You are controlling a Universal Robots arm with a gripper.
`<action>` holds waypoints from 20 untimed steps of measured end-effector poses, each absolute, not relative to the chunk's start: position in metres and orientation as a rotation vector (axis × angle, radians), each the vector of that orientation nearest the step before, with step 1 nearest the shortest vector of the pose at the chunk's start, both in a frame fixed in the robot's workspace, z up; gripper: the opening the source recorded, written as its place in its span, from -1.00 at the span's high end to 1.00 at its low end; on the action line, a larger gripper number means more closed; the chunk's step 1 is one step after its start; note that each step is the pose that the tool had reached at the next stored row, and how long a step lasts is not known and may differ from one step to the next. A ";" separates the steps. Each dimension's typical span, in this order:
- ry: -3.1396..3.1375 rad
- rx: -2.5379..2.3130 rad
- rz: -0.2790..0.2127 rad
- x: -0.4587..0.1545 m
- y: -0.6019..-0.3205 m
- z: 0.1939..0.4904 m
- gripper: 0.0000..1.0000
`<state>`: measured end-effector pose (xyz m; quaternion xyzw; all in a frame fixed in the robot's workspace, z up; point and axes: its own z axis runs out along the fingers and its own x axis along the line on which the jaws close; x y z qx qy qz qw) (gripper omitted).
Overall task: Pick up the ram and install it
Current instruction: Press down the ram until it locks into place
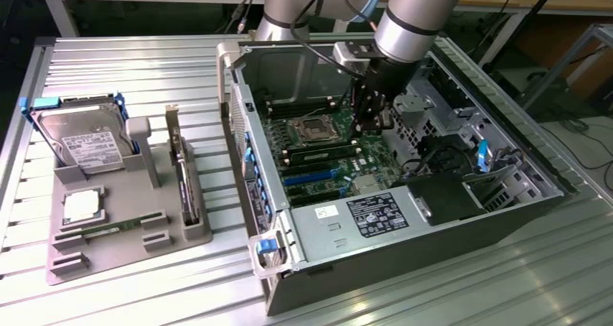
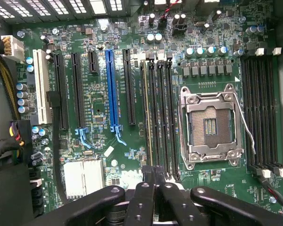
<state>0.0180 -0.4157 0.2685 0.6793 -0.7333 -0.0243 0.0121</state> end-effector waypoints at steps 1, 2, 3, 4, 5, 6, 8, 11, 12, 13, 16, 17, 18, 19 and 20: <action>-2.286 2.118 -0.076 0.018 -0.416 0.268 0.79; -2.286 2.118 -0.076 0.018 -0.416 0.268 0.79; -2.286 2.118 -0.076 0.018 -0.416 0.268 0.79; -2.286 2.118 -0.076 0.018 -0.416 0.268 0.79; -2.287 2.119 -0.072 0.018 -0.416 0.268 0.79; -2.287 2.119 -0.072 0.018 -0.416 0.265 0.79; -2.287 2.118 -0.071 0.019 -0.416 0.259 0.79; -2.287 2.119 -0.072 0.025 -0.416 0.249 0.79; -2.287 2.119 -0.072 0.025 -0.414 0.246 0.79; -2.287 2.119 -0.072 0.025 -0.413 0.244 0.79; -2.287 2.119 -0.068 0.025 -0.413 0.237 0.79; -2.286 2.118 -0.067 0.025 -0.413 0.233 0.79; -2.287 2.119 -0.065 0.025 -0.413 0.229 0.79; -2.290 2.121 -0.068 0.024 -0.412 0.233 0.79; -2.289 2.120 -0.065 0.024 -0.412 0.235 0.79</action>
